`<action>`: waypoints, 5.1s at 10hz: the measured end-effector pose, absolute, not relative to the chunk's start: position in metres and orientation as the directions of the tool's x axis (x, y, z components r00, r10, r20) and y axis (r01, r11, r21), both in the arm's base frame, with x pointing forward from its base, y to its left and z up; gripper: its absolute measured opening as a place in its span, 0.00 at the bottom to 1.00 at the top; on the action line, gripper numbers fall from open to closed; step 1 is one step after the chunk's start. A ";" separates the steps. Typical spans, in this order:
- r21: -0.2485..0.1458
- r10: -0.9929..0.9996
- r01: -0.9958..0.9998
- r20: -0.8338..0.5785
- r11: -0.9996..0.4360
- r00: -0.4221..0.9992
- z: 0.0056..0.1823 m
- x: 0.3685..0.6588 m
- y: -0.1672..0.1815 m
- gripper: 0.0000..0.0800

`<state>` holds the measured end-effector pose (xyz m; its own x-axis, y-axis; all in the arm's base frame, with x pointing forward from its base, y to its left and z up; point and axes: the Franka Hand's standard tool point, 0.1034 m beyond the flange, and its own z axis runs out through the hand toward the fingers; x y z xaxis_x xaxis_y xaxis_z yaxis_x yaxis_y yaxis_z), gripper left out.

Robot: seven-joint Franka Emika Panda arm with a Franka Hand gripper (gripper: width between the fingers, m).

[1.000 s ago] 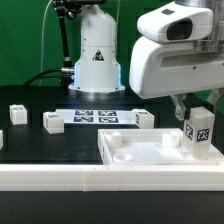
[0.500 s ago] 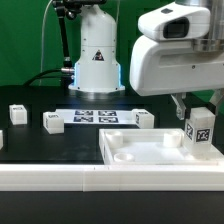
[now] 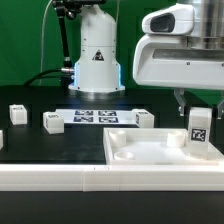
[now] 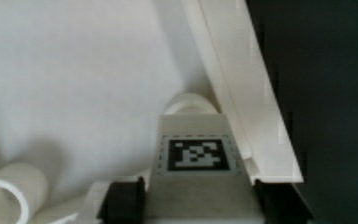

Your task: Assemble one leg

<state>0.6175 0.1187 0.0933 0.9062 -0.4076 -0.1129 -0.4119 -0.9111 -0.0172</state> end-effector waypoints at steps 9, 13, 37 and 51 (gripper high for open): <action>-0.012 -0.882 -0.887 -0.102 -0.462 0.461 0.092 0.617 0.135 0.37; -0.034 -0.670 -0.675 -0.098 -0.737 0.736 0.093 0.620 0.132 0.80; -0.075 -0.114 -0.114 0.004 -0.991 0.993 0.089 0.631 0.118 0.36; -0.070 -0.969 -0.973 -0.104 -0.219 0.226 0.088 0.623 0.121 0.38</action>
Offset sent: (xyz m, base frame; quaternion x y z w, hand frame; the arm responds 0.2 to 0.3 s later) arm -0.0197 0.0021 -0.0128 0.0168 0.0815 0.3691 0.9257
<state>0.6231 0.1208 0.0876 0.2257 -0.9687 -0.1037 -0.9732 -0.2193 -0.0698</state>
